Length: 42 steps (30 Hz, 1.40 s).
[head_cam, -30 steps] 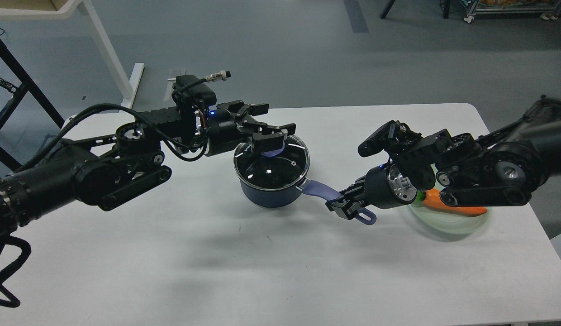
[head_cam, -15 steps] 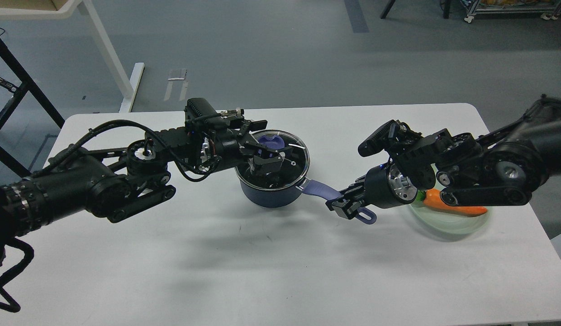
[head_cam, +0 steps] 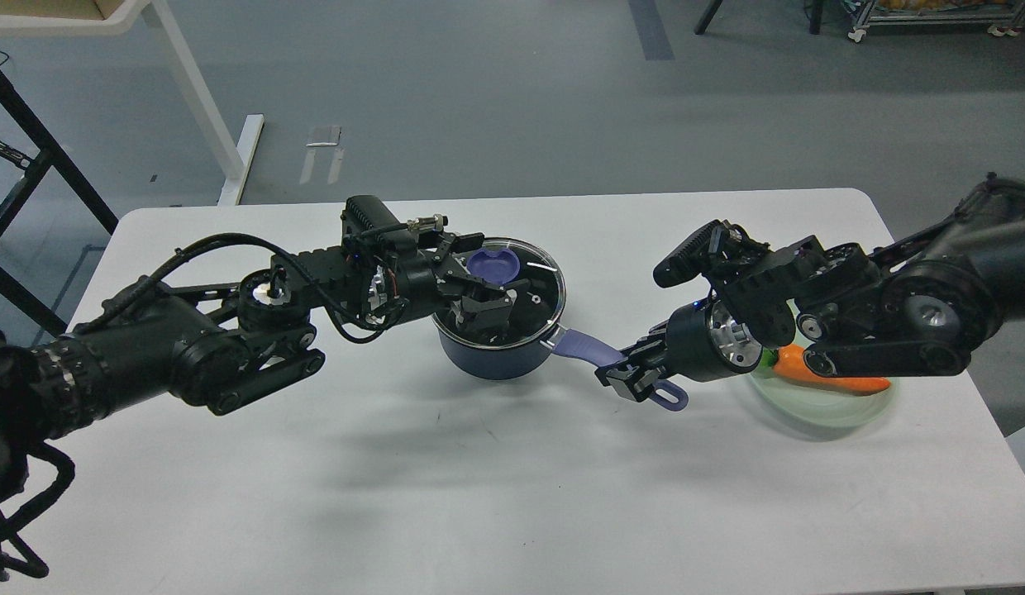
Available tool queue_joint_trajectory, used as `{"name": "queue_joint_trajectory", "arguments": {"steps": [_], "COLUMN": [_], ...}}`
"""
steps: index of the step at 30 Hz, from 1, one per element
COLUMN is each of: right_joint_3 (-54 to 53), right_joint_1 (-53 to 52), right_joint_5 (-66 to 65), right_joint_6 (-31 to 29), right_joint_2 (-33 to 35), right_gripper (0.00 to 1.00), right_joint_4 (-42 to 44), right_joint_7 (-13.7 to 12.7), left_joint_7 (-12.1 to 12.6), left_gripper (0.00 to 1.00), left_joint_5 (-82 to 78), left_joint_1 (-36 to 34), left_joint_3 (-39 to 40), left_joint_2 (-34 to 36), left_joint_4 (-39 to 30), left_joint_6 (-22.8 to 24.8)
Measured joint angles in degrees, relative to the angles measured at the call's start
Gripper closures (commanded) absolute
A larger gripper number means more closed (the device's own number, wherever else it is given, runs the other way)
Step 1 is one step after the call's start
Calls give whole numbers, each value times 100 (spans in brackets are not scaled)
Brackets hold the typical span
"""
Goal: Open pot lid
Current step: 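Lift the glass lid off the pot with the left gripper, moving it aside, then lower the glass lid onto the table beside the pot with the left gripper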
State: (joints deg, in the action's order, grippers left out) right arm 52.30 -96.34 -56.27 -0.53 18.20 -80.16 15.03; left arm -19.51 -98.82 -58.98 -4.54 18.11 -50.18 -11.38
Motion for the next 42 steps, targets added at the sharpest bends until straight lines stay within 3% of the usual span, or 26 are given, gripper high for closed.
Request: {"name": "queue_joint_trajectory", "arguments": {"steps": [12,21,25,29,35,42], "right_joint_3": [0,0,-3,-15,-39,-47], "right_joint_1": [-10,1,-7,-7,1,2], "right_joint_5": [-1,-7,-2,3,9,8], "right_joint_6": [0,5,5,8,10,0], "right_joint_2": [8,8,19,22,33,50], "right_gripper": [79,78,78,78,78,78], "right_joint_4": [5,13,19,20,23,29], "right_joint_7": [0,3,16,18,21,27], "left_joint_7": [-44,-98,-133,-340,-545,-547], "left_gripper": [51,53,53,53,53,52], "left_joint_5": [3,235,476,631,737,750], "left_joint_1": [0,-72,-92,-41,564,1208], "left_joint_3": [-105,-69,-50,-94,-153,-162], "left_joint_2": [0,188,736,1544,2360,2373], "left_joint_4": [34,-61,-148,-352,-270,342], "left_joint_6": [-40,-153,-230,-305,-376,-814]}}
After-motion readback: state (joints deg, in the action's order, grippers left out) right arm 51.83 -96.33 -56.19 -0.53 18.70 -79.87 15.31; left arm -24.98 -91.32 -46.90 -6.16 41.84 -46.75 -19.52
